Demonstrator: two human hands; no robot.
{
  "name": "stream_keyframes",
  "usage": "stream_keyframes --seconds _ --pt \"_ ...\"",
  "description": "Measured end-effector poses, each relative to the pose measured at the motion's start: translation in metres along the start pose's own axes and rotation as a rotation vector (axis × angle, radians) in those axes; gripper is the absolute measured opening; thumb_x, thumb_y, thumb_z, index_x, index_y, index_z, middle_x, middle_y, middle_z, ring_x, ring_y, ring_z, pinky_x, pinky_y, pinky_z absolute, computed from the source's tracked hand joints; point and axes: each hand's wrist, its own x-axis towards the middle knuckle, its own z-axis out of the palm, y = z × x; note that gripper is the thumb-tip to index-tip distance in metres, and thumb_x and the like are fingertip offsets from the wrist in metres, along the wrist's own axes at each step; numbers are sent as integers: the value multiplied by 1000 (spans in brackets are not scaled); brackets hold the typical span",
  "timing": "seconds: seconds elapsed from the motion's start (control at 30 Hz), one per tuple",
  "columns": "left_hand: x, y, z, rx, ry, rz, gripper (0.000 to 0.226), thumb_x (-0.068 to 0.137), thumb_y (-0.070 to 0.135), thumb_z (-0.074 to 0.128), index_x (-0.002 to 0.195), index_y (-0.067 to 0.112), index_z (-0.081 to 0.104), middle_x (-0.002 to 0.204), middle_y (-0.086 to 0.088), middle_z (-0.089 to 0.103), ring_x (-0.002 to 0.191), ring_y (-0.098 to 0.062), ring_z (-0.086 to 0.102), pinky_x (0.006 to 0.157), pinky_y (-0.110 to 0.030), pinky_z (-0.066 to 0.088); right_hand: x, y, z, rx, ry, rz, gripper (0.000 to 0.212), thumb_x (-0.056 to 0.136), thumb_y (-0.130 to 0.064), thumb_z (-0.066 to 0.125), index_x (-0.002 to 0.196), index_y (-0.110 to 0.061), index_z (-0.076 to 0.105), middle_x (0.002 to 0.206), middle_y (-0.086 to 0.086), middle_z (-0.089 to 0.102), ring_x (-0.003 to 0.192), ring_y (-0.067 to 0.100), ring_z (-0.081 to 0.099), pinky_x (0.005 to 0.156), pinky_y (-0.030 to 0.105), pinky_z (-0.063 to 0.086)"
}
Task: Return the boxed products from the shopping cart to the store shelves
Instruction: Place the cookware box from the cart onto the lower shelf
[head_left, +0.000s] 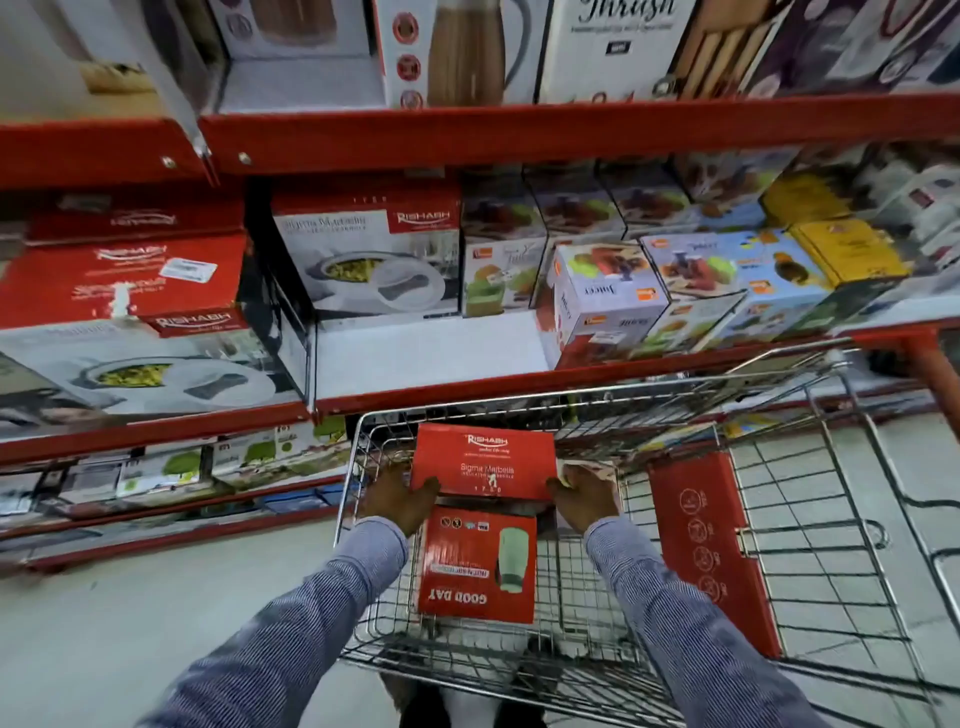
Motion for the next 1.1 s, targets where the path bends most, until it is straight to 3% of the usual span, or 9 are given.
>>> stream_keyframes --seconds 0.27,0.37,0.5,0.6,0.67,0.73,0.87,1.0,1.1 --pt "4 -3 3 -114 -40 -89 30 95 19 49 119 14 67 120 -18 70 107 -37 66 84 -34 49 1 -7 -1 284 -8 77 23 90 -17 51 104 -15 69 77 0 62 69 18 56 71 32 47" --pt "15 -17 5 -75 -62 -66 30 93 26 49 116 25 68 114 -11 72 95 -32 67 81 -30 50 1 -5 -4 338 41 32 28 90 -21 51 110 -19 70 91 2 66 78 20 58 75 32 49" --pt "48 -52 9 -185 6 -81 18 72 41 56 81 43 71 107 -6 77 93 -31 71 89 -46 58 -16 -6 -15 523 132 9 28 88 -15 59 114 -18 69 108 2 72 104 24 65 101 45 49" --pt "-9 -13 -25 -280 76 -56 19 74 42 60 86 48 73 98 -5 77 86 -30 72 81 -41 61 -27 -14 -29 621 199 -37 27 85 -10 66 110 -17 71 100 0 73 100 24 68 97 48 53" --pt "-47 18 -46 -317 138 -49 25 83 40 61 103 35 75 90 -7 76 78 -28 70 67 -31 60 -38 -25 -44 689 190 -74 29 84 -11 68 112 -18 70 106 2 75 92 23 69 77 36 61" --pt "-67 34 -65 -335 257 -24 27 83 40 63 101 26 78 87 -9 76 83 -30 70 74 -31 53 -53 -38 -61 700 160 -137 31 86 -15 67 116 -19 68 110 6 74 89 23 69 57 24 58" --pt "-104 53 -105 -448 409 108 26 62 52 64 78 37 79 72 -4 76 82 -33 73 86 -44 58 -89 -73 -95 722 189 -276 33 85 -11 68 118 -10 67 108 8 74 99 24 69 91 40 56" --pt "-131 72 -143 -476 553 201 24 78 38 70 93 22 80 81 -12 78 87 -28 71 91 -37 54 -118 -112 -119 727 214 -423 31 84 -8 68 115 -7 68 94 -1 73 87 11 69 80 20 58" --pt "-139 80 -165 -528 621 262 16 68 45 64 66 37 77 71 -16 77 78 -30 71 84 -44 58 -128 -140 -129 724 226 -505 30 84 -9 69 114 -8 69 94 -1 74 89 12 69 81 23 57"
